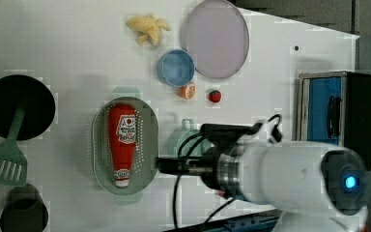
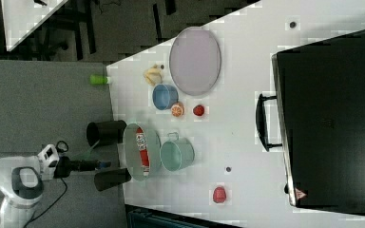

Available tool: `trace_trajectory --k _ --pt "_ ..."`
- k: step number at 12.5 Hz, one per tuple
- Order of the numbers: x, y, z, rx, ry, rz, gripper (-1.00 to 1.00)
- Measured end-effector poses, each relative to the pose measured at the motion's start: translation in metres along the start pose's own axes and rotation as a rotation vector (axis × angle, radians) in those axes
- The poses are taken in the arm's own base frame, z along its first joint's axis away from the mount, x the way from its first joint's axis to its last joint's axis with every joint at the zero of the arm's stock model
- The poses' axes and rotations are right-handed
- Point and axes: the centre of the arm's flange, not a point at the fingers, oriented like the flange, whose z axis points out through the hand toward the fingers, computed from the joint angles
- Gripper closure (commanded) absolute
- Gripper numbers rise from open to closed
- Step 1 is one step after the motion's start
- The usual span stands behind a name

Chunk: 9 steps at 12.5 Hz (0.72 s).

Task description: Pick ketchup from strainer and place it on the table

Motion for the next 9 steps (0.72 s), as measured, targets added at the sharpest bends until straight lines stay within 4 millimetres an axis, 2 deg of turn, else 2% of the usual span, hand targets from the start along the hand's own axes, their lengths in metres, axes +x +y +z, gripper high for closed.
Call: trace_trajectory --k 4,9 --pt "0.002 -0.005 0.053 0.066 0.124 -0.091 -1.0" --pt "0.013 0.005 0.144 0.135 0.058 -0.124 -1.0"
